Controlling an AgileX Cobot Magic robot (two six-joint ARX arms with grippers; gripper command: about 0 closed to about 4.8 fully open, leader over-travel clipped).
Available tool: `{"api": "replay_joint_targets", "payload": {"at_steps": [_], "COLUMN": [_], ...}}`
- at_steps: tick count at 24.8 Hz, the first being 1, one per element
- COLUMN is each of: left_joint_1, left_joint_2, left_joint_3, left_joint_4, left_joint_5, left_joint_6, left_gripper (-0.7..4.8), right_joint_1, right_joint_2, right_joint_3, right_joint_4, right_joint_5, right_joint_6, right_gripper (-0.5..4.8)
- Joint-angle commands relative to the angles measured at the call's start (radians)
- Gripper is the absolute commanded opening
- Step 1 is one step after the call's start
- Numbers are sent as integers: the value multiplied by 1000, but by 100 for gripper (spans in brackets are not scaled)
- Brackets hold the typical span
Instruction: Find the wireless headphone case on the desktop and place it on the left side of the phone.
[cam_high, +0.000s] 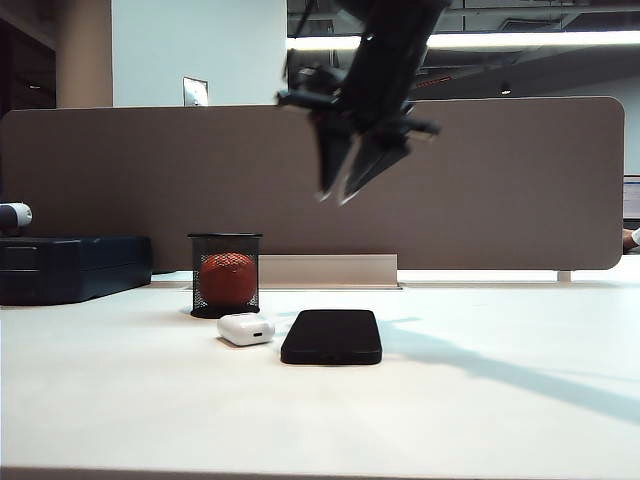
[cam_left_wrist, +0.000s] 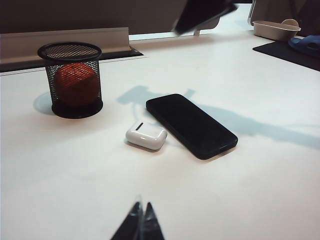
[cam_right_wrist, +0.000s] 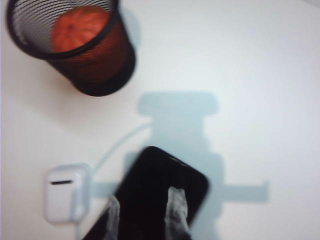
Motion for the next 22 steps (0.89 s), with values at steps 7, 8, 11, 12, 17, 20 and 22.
{"api": "replay_joint_targets", "payload": {"at_steps": [7, 8, 11, 12, 17, 20, 22], "left_joint_1": [-1, -1, -1, -1, -1, -1, -1], "left_joint_2": [0, 0, 0, 1, 0, 0, 1], "left_joint_3": [2, 2, 2, 2, 2, 2, 2], "left_joint_4": [-1, -1, -1, -1, -1, -2, -1], "left_joint_5": [7, 6, 3, 4, 3, -63, -157], "left_joint_6": [-3, -3, -3, -3, -3, -3, -3], "left_gripper": [-5, -5, -5, -5, -5, -6, -5], "right_joint_1": [-186, -210, -277, -298, -489, -554, -578], "right_joint_2": [-238, -266, -347, -373, -618, -764, -881], "right_joint_3": [3, 2, -13, -24, -243, -401, -546], "right_joint_4": [-50, -51, -47, -47, 13, 63, 142], "right_joint_5": [41, 39, 38, 35, -74, -88, -107], "right_joint_6": [-144, -150, -169, -171, -166, -166, -163], "right_gripper": [-8, -8, -8, -8, -8, -8, -8]}}
